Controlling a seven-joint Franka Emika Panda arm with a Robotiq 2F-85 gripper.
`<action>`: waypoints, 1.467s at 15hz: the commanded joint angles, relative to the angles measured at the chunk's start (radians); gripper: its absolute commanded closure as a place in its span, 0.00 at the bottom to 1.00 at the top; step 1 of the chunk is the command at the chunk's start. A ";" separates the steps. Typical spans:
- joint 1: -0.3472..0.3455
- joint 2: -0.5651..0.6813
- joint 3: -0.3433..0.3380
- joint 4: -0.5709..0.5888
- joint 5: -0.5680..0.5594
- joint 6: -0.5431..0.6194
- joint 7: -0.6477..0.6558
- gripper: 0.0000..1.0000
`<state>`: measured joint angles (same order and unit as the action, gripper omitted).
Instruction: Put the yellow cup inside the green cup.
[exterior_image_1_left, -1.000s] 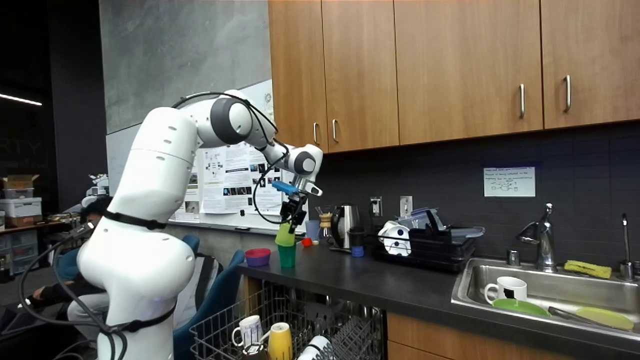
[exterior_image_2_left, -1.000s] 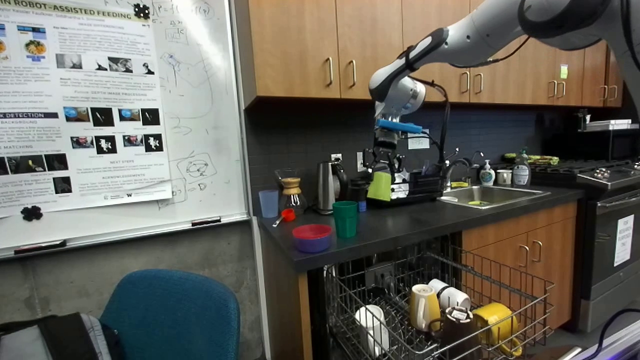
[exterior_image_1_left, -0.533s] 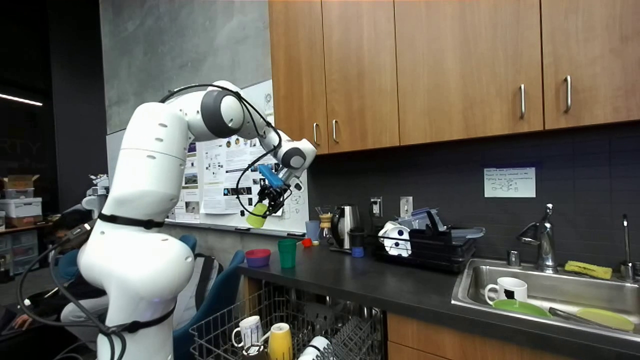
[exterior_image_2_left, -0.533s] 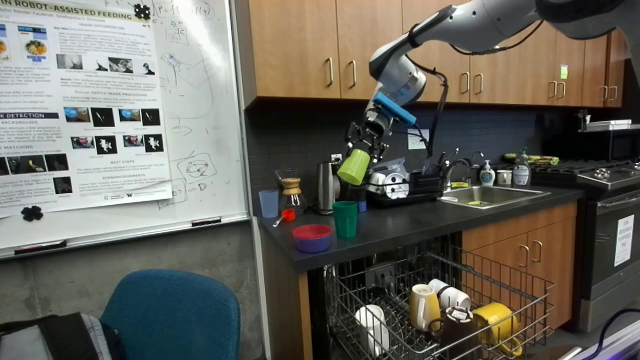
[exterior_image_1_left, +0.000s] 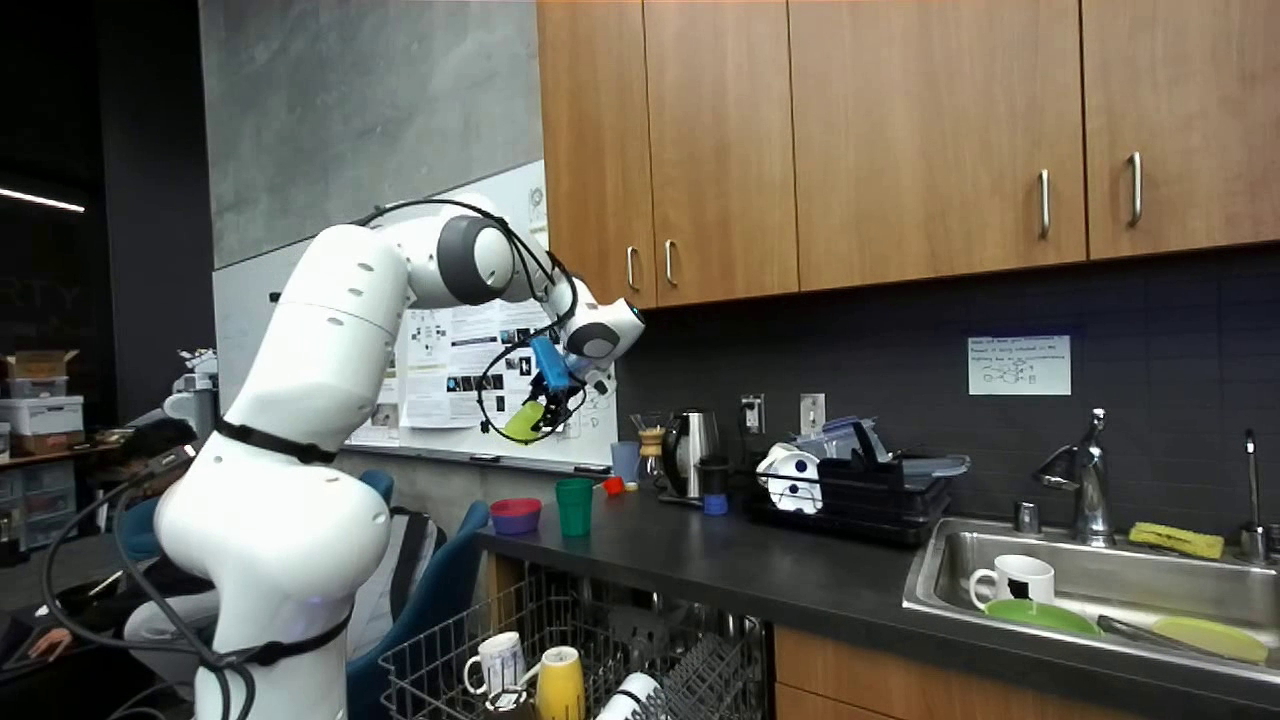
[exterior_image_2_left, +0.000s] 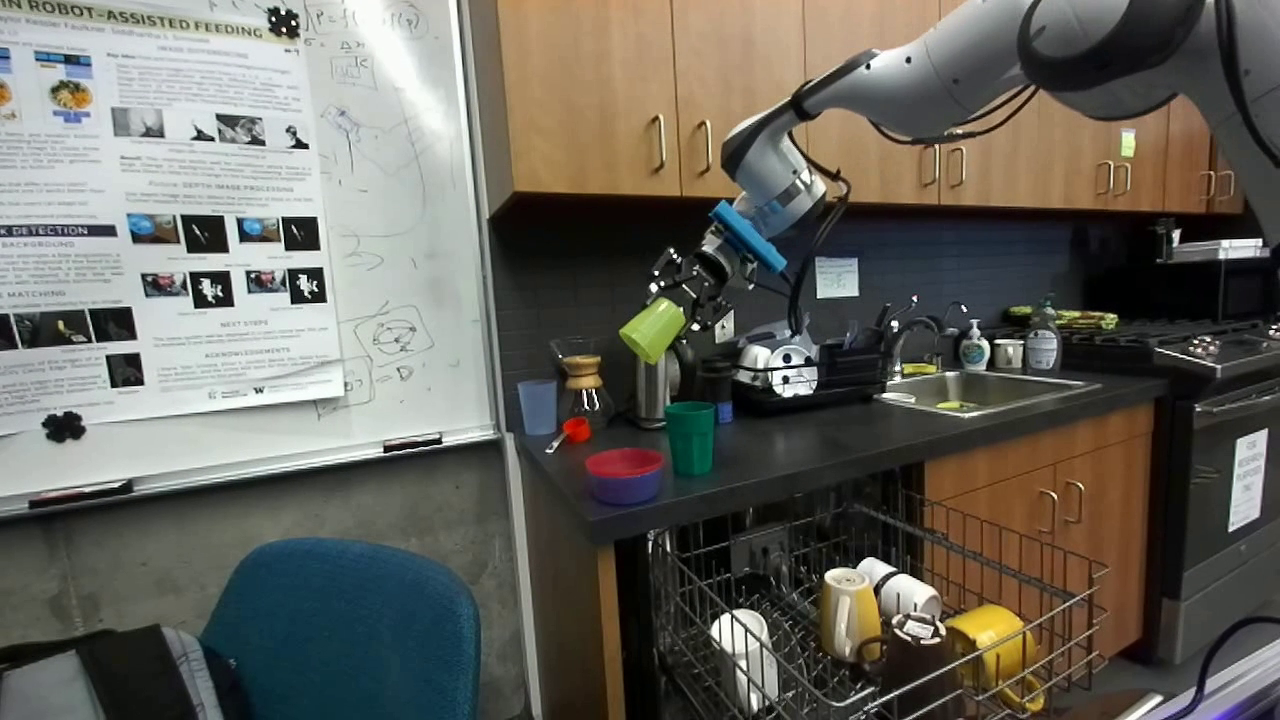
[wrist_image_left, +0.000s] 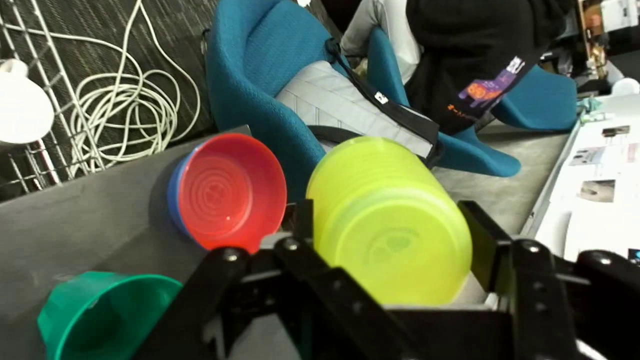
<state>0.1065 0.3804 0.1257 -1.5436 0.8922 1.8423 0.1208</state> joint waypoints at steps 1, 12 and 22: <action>0.005 0.090 0.003 0.081 0.038 0.066 -0.008 0.55; -0.035 0.116 -0.005 0.019 0.109 0.088 -0.035 0.55; -0.070 0.110 -0.012 -0.060 0.184 0.062 -0.021 0.55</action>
<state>0.0460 0.5113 0.1180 -1.5678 1.0295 1.9192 0.0966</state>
